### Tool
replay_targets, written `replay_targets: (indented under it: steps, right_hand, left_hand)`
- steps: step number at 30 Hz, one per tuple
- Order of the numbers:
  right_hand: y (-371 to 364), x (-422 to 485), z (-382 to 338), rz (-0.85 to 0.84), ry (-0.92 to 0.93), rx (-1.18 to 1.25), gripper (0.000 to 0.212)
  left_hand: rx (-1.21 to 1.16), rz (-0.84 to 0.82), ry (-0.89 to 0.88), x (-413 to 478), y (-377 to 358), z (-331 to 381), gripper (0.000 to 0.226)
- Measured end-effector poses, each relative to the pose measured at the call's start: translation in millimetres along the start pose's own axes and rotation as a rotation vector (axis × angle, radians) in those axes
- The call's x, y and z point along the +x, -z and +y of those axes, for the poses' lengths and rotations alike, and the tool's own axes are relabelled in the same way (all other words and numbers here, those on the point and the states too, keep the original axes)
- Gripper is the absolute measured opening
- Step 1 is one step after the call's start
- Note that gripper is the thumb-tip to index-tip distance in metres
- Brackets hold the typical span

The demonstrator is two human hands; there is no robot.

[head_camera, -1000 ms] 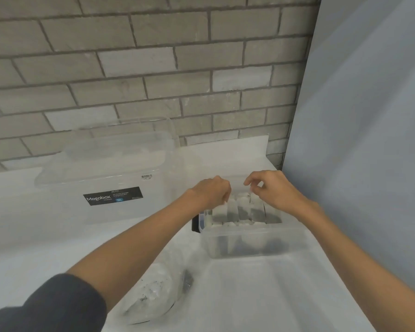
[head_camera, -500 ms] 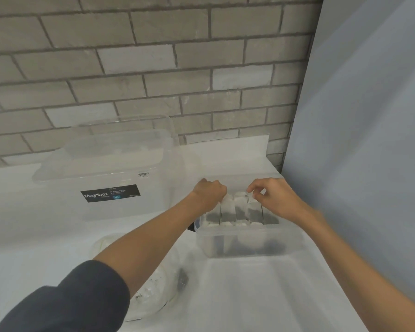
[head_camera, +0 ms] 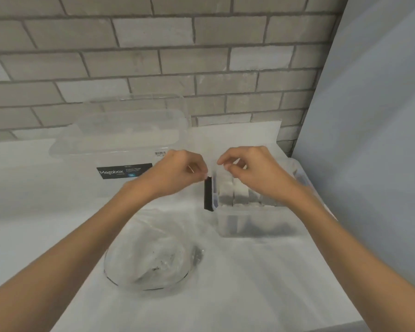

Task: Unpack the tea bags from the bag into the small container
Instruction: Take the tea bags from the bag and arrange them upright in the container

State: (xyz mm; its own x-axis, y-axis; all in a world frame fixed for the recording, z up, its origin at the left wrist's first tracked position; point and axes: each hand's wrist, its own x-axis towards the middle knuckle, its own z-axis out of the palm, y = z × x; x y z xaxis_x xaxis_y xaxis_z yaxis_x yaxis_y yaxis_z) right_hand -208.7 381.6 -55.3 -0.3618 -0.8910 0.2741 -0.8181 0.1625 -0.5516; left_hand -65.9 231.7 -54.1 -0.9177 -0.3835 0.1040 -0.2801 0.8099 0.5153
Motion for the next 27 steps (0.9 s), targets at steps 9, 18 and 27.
replay_targets:
  steps: [9, 18, 27]
  right_hand:
    - [-59.2, -8.1, -87.0, -0.129, 0.107, 0.133, 0.018]
    - [-124.3, -55.4, -68.7, -0.524, -0.471, -0.289, 0.032]
    - [-155.7, -64.3, -44.6, -0.382, -0.648, -0.074, 0.026]
  left_hand:
    - [-0.232, -0.683, 0.370, -101.4, 21.3, -70.9, 0.016]
    - [-0.153, -0.250, 0.166, -114.6, -90.7, -103.8, 0.018]
    - [-0.049, -0.230, 0.120, -122.2, -121.8, -103.0, 0.056]
